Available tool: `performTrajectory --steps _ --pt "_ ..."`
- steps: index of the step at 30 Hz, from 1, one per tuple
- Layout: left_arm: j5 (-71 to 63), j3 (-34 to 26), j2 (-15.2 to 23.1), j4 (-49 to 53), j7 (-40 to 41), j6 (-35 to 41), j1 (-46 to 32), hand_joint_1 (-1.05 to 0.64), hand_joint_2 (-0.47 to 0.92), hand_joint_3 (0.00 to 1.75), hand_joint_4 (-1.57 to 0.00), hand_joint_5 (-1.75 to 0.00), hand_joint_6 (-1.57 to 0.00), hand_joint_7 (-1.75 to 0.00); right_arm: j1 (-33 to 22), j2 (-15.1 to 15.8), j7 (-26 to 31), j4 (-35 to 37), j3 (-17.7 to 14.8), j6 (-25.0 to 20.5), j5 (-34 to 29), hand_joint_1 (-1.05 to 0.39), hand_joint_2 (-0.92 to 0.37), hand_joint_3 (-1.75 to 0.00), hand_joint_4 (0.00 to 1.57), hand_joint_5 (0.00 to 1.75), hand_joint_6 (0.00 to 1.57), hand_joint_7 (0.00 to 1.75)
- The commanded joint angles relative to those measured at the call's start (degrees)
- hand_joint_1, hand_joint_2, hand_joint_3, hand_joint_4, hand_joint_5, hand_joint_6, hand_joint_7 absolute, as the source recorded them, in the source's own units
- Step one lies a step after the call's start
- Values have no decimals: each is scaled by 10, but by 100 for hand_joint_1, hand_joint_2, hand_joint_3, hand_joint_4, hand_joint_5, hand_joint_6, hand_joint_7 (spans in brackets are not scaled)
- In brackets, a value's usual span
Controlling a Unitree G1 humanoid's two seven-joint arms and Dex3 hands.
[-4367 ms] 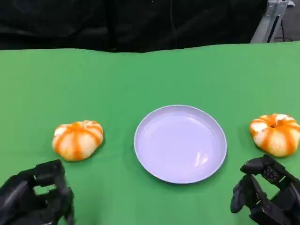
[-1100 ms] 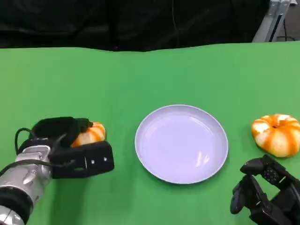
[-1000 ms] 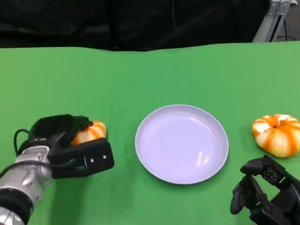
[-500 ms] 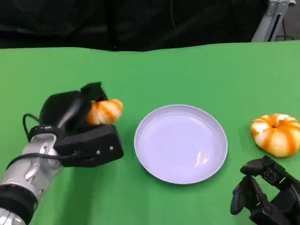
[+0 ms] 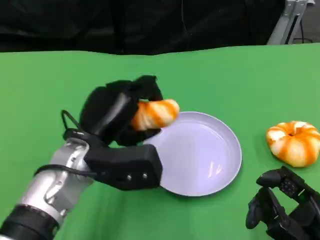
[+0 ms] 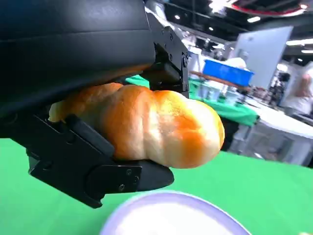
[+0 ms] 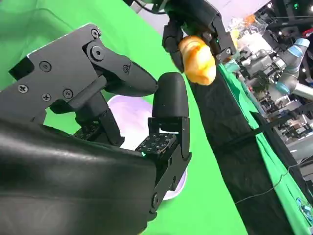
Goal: Grasp the bread from the table and place it into the plate.
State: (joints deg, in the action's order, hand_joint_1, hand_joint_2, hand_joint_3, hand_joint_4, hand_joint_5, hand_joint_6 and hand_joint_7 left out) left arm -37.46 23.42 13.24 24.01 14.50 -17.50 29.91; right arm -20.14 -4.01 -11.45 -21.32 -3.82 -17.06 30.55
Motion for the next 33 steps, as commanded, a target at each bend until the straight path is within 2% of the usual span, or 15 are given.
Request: performTrajectory --steps 1,4,12,15,16,17,18,20,22,24,25,26,27,29,33 --pt "-17 29 -17 -5 -13 1 -18 -7 67 78 -73 -175 -62 -174 1 4 1 -3 0 3 0 -15 -54 -110 83 175 81 144" --pt "-33 51 -35 10 -3 -6 -22 -5 66 76 -74 -175 -67 -169 0 2 8 -9 1 -5 2 -15 -54 -110 83 175 81 144" --pt "-51 76 -74 70 20 -17 -8 -7 66 75 -71 -175 -61 -174 -2 1 6 -11 4 -1 3 -14 -54 -109 84 175 81 143" --pt "-59 81 -84 97 33 -22 4 -7 72 66 -70 -175 -59 -173 -2 -2 10 -11 4 -4 5 -15 -55 -110 84 175 81 143" --pt "-59 81 -86 104 38 -25 7 -7 76 55 -68 -175 -57 -174 -1 -2 11 -11 4 -5 5 -15 -55 -109 84 175 81 143" --pt "-64 83 -87 111 47 -25 11 -7 78 48 -67 -174 -58 -168 -1 -2 12 -11 5 -5 4 -15 -54 -109 84 175 81 143" --pt "-69 85 -87 117 52 -25 16 -9 83 37 -64 -172 -64 -147 -1 -2 11 -11 5 -3 3 -15 -54 -109 84 175 81 143" --pt "-76 88 -87 123 58 -26 21 -15 90 22 -62 -142 -80 -86 -1 -2 10 -10 6 -1 2 -15 -55 -109 85 175 81 143" --pt "-78 88 -88 127 61 -27 22 -16 92 19 -62 -135 -85 -70 -1 -3 10 -10 6 -1 2 -15 -55 -109 85 175 81 143" --pt "-87 94 -82 128 60 -25 24 -16 92 18 -62 -133 -87 -66 -1 -2 8 -9 5 0 4 -15 -55 -109 85 175 82 143" --pt "-94 98 -77 128 59 -23 25 -45 92 26 -40 -91 -69 -41 -1 -2 6 -9 5 0 5 -15 -55 -108 84 175 81 143" --pt "-96 100 -74 127 54 -20 24 -65 92 30 -33 -48 -59 -18 -2 -2 7 -10 5 -1 5 -16 -55 -108 84 175 81 143" --pt "-98 100 -73 127 50 -19 23 -75 92 33 -26 -29 -53 -9 -2 -2 7 -10 5 -1 5 -16 -55 -108 84 175 81 143" --pt "-97 102 -69 127 44 -16 19 -88 92 40 -15 -11 -43 -2 -3 0 9 -12 6 -3 3 -16 -55 -107 84 175 81 144" --pt "-97 105 -66 126 42 -12 18 -96 92 47 -9 -3 -37 0 -3 1 9 -13 6 -3 2 -16 -55 -107 84 175 80 144"
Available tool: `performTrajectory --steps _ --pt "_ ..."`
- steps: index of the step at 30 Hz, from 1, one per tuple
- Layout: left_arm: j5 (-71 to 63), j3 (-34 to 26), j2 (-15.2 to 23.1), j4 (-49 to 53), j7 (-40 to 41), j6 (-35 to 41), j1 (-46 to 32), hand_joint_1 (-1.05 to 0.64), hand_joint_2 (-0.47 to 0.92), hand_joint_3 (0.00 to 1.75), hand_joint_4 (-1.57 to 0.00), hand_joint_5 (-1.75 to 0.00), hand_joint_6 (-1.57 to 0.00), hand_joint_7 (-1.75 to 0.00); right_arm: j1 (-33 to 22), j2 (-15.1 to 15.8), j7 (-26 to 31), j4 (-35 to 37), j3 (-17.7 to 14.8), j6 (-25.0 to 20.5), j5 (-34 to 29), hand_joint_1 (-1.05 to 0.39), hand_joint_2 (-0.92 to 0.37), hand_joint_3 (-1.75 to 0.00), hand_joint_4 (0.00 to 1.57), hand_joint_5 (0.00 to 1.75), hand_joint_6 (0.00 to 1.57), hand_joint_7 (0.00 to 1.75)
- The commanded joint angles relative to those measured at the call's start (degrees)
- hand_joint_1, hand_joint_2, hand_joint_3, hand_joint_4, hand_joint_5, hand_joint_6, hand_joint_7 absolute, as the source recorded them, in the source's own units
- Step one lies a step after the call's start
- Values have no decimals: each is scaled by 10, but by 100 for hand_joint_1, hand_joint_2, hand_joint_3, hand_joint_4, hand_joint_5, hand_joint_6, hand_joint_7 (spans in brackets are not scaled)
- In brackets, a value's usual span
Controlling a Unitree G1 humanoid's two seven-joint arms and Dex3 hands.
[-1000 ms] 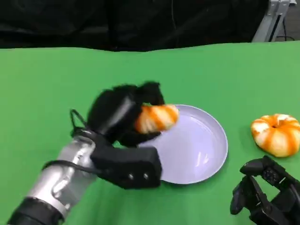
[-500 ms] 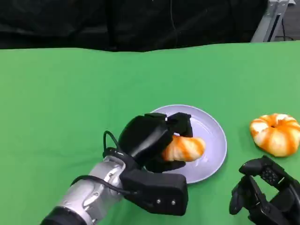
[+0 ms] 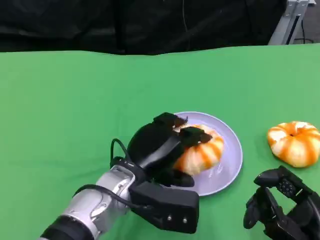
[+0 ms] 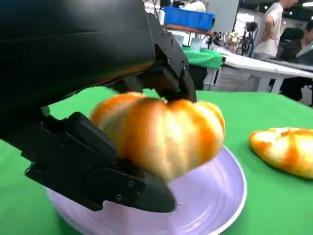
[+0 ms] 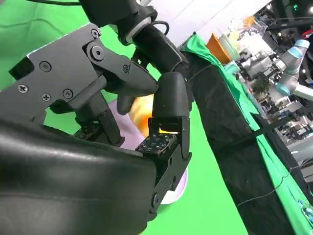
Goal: Grasp the bread from the table and place it into the plate.
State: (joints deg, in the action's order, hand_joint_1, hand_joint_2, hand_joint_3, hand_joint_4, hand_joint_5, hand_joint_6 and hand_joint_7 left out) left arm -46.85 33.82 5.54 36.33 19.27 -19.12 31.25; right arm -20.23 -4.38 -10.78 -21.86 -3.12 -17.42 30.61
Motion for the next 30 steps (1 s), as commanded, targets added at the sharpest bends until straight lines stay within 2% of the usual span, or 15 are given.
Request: performTrajectory --steps 1,8,19,21,23,24,25,28,29,30 --pt "-3 2 12 3 -6 5 4 -97 92 48 -8 -3 -36 0 -2 5 2 -7 -1 1 2 -16 -55 -107 84 175 80 144" --pt "7 -2 29 -24 -59 19 -9 -105 92 63 0 0 -20 0 -1 4 4 -8 -3 -4 6 -16 -56 -105 84 175 81 143" --pt "53 -28 29 -65 -91 23 -36 -104 92 64 0 0 -21 -1 0 4 -1 -5 -4 2 4 -15 -57 -105 84 175 81 143" --pt "109 -55 19 -88 -117 21 -58 -89 92 58 -1 0 -26 -2 -1 2 2 -6 -2 2 2 -16 -57 -105 85 175 82 143" --pt "187 -88 3 -124 -162 34 -84 -54 92 36 -23 -9 -39 -6 0 3 2 -6 -2 0 2 -15 -57 -106 84 175 82 143" --pt "234 -106 -4 -143 -195 46 -96 -33 92 30 -39 -16 -47 -8 0 3 5 -7 -2 -1 2 -15 -56 -106 85 175 82 143" --pt "270 -119 -9 -161 -224 62 -106 -21 92 33 -51 -19 -55 -9 0 3 6 -8 -2 -2 2 -15 -56 -106 85 174 82 142" --pt "362 -152 -17 -222 -299 127 -136 -1 92 45 -85 -18 -76 -9 -1 4 4 -8 0 0 -1 -15 -56 -107 84 175 82 142" --pt "401 -168 -19 -243 -321 144 -150 1 92 47 -89 -18 -79 -8 -1 3 5 -8 1 0 -2 -15 -56 -107 84 175 82 142" --pt "438 -184 -21 -262 -340 156 -165 0 89 59 -101 -29 -94 -14 -1 3 5 -8 1 0 -1 -15 -56 -107 84 175 82 142"
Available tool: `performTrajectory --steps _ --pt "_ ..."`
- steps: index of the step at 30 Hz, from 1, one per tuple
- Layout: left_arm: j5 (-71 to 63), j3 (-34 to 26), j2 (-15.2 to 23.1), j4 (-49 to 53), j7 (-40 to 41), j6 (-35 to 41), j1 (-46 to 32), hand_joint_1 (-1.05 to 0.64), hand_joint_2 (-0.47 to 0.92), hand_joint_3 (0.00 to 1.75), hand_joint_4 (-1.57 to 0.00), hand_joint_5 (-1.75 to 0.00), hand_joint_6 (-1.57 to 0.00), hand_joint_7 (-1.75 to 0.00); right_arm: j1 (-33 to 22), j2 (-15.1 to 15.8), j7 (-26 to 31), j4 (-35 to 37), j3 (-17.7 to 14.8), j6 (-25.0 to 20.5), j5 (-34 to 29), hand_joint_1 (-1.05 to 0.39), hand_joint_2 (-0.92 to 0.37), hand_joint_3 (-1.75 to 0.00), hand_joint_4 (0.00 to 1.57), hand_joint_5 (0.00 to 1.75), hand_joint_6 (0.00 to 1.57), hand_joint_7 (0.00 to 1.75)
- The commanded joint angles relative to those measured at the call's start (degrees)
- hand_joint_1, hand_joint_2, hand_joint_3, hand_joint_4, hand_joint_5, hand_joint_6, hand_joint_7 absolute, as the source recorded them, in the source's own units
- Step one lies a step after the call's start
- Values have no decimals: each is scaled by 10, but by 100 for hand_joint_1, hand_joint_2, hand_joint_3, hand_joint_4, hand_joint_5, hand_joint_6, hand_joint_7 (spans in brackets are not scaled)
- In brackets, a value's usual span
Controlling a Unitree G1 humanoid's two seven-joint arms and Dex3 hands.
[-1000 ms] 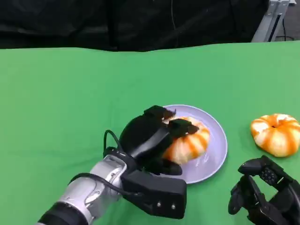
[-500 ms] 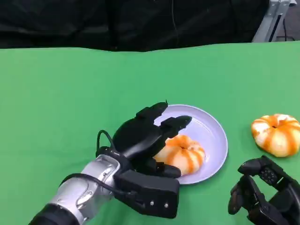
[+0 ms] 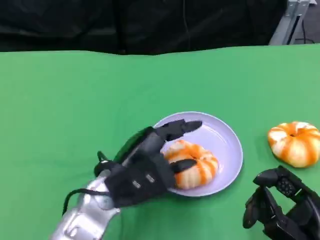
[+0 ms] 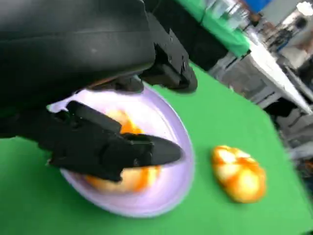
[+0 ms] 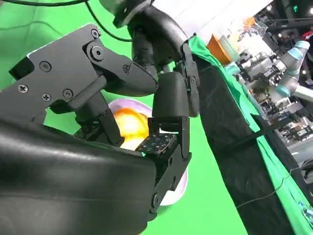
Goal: Grasp the bread from the table and place it into the plate.
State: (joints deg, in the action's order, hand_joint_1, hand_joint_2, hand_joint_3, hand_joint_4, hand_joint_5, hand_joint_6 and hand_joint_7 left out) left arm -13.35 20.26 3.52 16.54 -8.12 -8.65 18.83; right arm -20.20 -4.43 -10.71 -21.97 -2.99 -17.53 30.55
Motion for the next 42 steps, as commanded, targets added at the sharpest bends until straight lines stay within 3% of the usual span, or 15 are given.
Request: performTrajectory --steps 1,2,3,4,5,8,14,23,31,42 --pt "145 -66 -2 -87 -88 71 -57 -3 73 92 -97 -79 -111 -30 0 3 5 -7 0 1 -1 -15 -56 -107 84 175 82 143" --pt "173 -77 -2 -104 -104 87 -67 -5 64 111 -88 -117 -106 -65 0 3 5 -7 1 1 -1 -15 -56 -107 84 175 82 143" --pt "203 -89 2 -127 -120 108 -80 -5 59 121 -84 -136 -98 -93 0 2 6 -6 1 3 -2 -15 -56 -108 85 175 81 143" --pt "226 -98 8 -149 -134 128 -92 -9 51 135 -86 -159 -89 -131 0 1 6 -6 1 4 -2 -15 -55 -108 85 175 81 144" --pt "239 -103 12 -164 -142 142 -99 -10 48 140 -88 -167 -85 -146 0 0 7 -5 1 5 -2 -15 -55 -109 85 175 81 144" --pt "306 -134 53 -244 -191 205 -156 -9 46 145 -96 -174 -78 -168 2 1 8 -4 0 3 0 -16 -54 -109 85 175 81 144" --pt "396 -181 107 -326 -236 296 -231 -12 47 140 -96 -175 -75 -174 10 4 6 4 -4 2 0 -16 -54 -110 85 175 81 143" --pt "554 -264 123 -338 -276 394 -302 -10 57 127 -95 -175 -75 -175 19 8 -2 19 -14 2 3 -15 -54 -109 85 175 81 143" --pt "564 -295 135 -322 -311 375 -352 -16 59 125 -98 -175 -79 -175 19 13 -6 22 -21 1 3 -14 -54 -108 84 175 81 143" --pt "594 -330 136 -279 -327 394 -341 -15 53 125 -99 -175 -79 -175 23 18 -27 37 -30 9 4 -15 -55 -109 83 175 82 142"
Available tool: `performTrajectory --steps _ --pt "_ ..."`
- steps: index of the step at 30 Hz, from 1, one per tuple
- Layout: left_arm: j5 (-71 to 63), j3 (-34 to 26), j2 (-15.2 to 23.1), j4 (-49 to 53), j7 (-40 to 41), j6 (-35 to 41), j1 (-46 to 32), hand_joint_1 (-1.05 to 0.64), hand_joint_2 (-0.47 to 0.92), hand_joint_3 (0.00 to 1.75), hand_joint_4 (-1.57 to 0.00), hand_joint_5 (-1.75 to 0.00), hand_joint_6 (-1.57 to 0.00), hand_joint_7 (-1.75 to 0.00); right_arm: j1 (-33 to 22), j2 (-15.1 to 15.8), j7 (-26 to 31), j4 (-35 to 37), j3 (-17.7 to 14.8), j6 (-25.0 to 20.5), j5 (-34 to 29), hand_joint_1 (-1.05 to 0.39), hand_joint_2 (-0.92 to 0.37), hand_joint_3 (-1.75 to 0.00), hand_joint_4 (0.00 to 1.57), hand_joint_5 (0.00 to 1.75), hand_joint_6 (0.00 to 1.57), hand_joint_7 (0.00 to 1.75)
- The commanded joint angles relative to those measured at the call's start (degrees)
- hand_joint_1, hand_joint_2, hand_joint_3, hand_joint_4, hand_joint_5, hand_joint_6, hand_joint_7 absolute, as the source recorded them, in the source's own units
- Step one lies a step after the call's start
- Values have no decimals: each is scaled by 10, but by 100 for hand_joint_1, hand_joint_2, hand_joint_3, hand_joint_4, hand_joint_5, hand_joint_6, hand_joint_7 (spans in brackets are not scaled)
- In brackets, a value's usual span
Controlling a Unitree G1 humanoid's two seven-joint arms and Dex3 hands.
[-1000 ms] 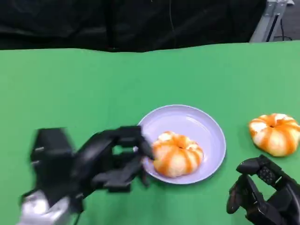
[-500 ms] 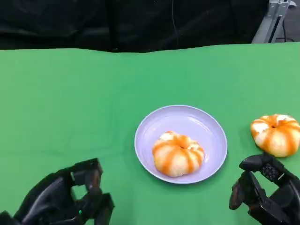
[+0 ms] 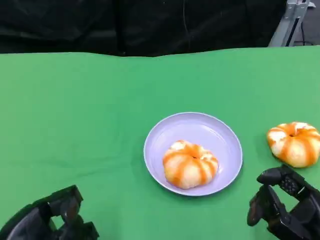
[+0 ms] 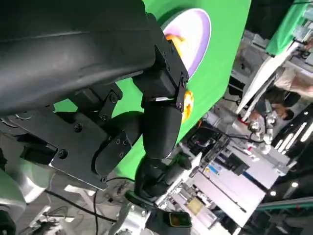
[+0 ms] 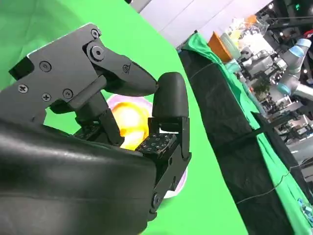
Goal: Grasp the bread from the table and place it into the plate.
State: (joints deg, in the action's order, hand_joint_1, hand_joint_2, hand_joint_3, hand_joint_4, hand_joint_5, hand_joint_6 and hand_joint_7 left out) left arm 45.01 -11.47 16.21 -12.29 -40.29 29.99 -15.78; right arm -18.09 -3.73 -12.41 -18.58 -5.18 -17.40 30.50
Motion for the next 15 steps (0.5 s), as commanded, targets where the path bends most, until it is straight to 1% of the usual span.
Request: performTrajectory --steps 1,6,15 --pt "11 -13 9 10 -6 8 6 -14 53 125 -99 -175 -79 -175 2 11 -11 4 -8 7 4 -16 -56 -109 83 175 82 142" --pt "7 -9 13 5 -4 13 9 -12 53 127 -99 -175 -79 -175 -3 10 -13 -3 -9 3 4 -16 -55 -109 83 175 82 142" --pt "12 -10 0 -4 9 19 14 -12 55 132 -98 -175 -77 -175 -9 8 -8 -14 -7 0 4 -15 -55 -109 83 175 81 143"
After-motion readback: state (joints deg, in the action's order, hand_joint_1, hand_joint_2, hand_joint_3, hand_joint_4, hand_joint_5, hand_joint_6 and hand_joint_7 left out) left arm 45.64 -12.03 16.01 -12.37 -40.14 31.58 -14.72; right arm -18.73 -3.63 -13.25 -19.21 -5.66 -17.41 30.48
